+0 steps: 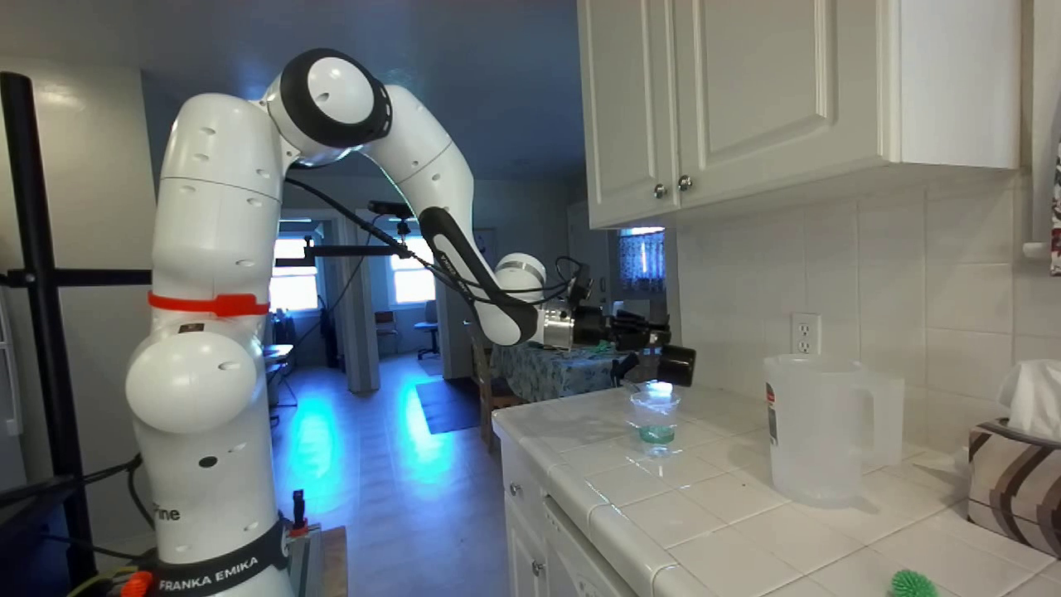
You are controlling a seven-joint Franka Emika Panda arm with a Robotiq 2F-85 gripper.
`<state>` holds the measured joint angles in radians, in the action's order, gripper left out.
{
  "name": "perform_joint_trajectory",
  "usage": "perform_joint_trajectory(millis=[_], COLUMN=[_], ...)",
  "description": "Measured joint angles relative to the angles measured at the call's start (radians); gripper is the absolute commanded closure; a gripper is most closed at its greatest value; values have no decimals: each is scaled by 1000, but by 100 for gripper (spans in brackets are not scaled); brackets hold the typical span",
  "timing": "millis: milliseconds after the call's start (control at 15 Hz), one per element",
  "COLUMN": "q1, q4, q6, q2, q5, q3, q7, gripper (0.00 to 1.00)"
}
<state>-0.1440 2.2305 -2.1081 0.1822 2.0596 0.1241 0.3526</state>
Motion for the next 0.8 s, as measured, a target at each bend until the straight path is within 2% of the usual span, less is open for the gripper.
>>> perform_joint_trajectory(millis=[800], q1=[-4], q4=[0], q6=[5], q2=[0], q5=[15], q3=[1], q7=[0], gripper=[94])
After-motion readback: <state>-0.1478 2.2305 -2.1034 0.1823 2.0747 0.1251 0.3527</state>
